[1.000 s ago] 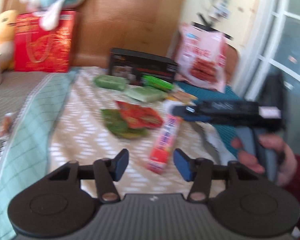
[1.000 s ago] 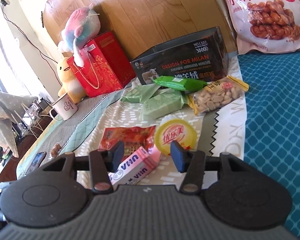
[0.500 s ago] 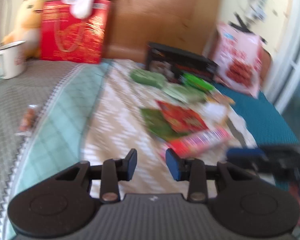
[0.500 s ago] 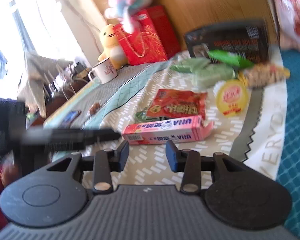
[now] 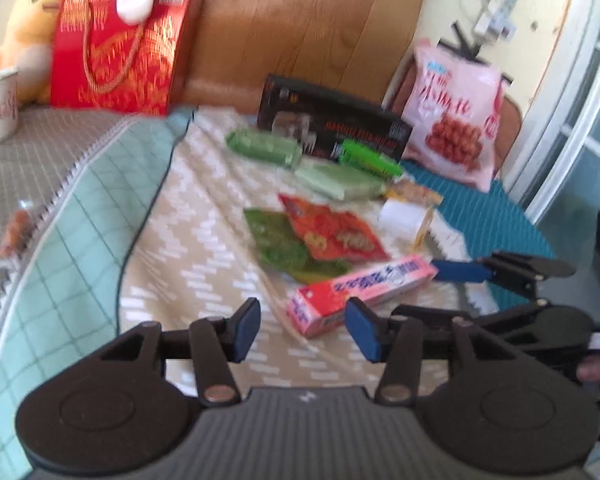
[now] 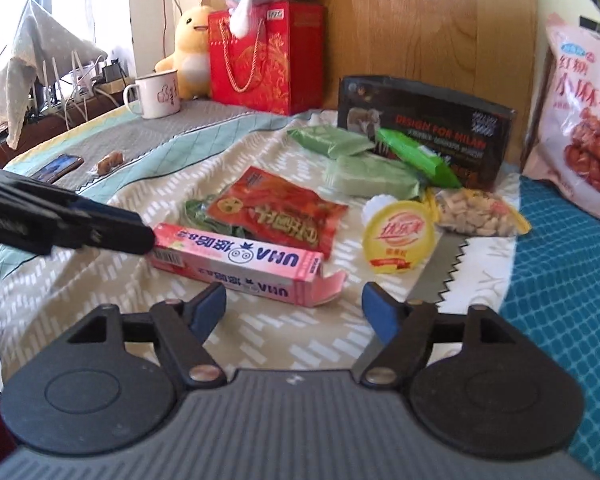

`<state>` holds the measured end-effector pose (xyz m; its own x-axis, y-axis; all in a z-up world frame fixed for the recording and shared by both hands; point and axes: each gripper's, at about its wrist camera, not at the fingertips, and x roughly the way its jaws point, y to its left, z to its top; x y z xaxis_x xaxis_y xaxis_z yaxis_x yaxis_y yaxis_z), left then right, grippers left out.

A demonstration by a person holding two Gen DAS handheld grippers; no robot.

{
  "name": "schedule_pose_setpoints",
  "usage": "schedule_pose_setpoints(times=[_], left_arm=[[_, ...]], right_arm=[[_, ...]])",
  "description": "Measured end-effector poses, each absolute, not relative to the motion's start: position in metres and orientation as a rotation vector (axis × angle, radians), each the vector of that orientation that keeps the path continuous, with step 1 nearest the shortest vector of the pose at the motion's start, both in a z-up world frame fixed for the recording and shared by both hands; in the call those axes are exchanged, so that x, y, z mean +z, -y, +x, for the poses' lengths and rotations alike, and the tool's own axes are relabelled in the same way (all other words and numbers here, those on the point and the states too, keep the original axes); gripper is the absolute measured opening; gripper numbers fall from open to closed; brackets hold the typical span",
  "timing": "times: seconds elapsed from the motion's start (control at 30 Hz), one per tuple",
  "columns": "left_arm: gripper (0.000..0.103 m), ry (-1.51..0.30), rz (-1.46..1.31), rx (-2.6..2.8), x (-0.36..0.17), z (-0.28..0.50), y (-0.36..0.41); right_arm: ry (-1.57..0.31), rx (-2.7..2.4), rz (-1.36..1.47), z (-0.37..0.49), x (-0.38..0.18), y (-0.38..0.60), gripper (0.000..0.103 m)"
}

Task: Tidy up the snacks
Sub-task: 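Grasp the pink UHA candy box with the left tool, then lower the pink box into the black box and open the left tool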

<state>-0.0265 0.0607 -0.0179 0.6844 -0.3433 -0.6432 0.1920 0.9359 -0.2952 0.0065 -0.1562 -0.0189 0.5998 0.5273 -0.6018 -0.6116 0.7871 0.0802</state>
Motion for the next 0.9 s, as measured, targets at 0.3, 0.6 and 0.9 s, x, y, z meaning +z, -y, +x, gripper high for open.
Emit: schedule_pose_setpoints(times=[0.3,0.6,0.9], left_arm=[[0.031,-0.763,-0.225,-0.340,-0.012,-0.025,-0.057],[0.032,-0.668,-0.259,-0.372,0.047,0.028,-0.056],[0.035,-0.570,-0.214,-0.359,0.091,0.125,-0.033]], right_arm=[[-0.610,0.651,-0.129,-0.014,-0.004,0.154,0.037],[-0.474,0.558,-0.048,0.018,0.048,0.163,0.034],[-0.422,0.463,-0.027,0.096,0.068,0.167,0.033]])
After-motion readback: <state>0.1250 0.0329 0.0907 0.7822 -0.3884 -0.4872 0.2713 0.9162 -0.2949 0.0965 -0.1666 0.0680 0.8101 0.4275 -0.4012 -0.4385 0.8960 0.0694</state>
